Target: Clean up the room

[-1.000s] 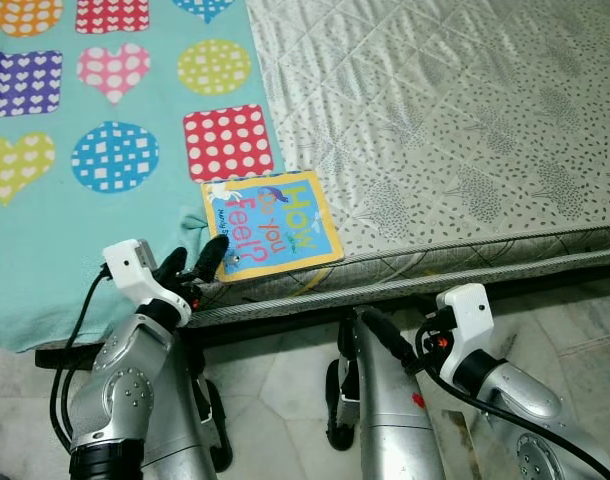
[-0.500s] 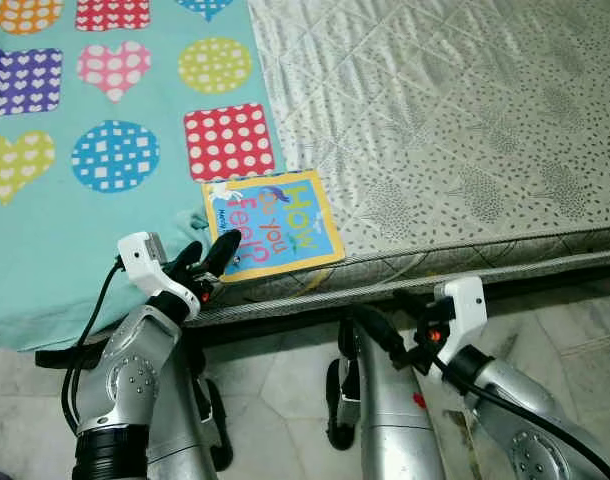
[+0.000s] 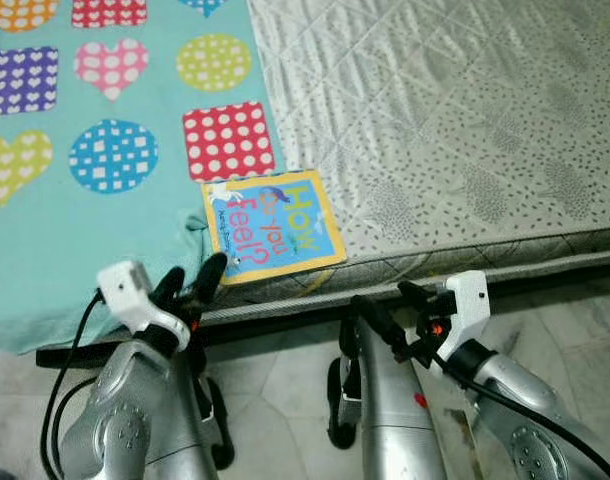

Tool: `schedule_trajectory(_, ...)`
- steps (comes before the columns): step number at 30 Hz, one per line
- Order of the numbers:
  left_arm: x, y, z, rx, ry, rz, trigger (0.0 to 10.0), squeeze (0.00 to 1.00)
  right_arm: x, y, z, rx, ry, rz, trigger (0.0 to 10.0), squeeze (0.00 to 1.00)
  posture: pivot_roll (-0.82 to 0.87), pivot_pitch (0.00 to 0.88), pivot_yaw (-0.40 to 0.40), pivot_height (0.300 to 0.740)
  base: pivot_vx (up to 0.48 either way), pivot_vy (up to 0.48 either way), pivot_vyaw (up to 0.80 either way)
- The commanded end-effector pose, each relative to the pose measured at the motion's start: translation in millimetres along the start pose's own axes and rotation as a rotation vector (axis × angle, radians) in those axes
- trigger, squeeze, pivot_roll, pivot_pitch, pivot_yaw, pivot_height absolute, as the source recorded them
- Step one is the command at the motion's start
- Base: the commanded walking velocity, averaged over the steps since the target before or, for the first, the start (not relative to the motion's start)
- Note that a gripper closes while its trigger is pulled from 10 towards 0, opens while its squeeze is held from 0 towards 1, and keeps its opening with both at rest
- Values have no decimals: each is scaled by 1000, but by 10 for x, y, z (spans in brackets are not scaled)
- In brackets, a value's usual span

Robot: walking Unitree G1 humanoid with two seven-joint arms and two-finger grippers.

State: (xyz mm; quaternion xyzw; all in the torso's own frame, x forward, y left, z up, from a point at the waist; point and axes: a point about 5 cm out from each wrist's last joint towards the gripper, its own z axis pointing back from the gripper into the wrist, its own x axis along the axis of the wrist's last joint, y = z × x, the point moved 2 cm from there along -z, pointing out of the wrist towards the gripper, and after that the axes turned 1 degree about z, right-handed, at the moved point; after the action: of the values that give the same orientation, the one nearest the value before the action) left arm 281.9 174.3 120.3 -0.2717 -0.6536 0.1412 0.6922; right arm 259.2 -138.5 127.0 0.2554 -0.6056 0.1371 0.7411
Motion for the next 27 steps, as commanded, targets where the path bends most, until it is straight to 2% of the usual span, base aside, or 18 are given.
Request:
schedule_trajectory(1,0,-107,12,-25,9,-33,10000,0,-85,-42,29,-26,27,-13,10000,0,-176,384,-61,546,0,0,0)
schedule_trajectory(3,68,-241,-97,-73,-14,-29,10000,0,-86,-23,-14,-17,24,-7,10000,0,-172,380,-63,546,0,0,0)
schedule_trajectory(5,74,-227,-126,-72,-17,-28,10000,0,-85,-19,-22,-15,23,-3,10000,0,-174,376,-61,546,0,0,0)
schedule_trajectory(10,41,-107,-191,-47,-2,-15,10000,0,-82,-25,-26,-21,20,4,10000,0,-182,376,-60,546,0,0,0)
schedule_trajectory(20,-105,54,-204,-9,56,16,10000,0,-73,-57,-12,-37,17,18,10000,0,-189,379,-62,546,0,0,0)
schedule_trajectory(23,-81,98,-253,-3,46,17,10000,0,-79,-58,-15,-39,18,20,10000,0,-189,379,-62,546,0,0,0)
schedule_trajectory(27,-25,76,-322,-10,30,20,10000,0,-81,-63,-11,-42,20,24,10000,0,-193,383,-65,546,0,0,0)
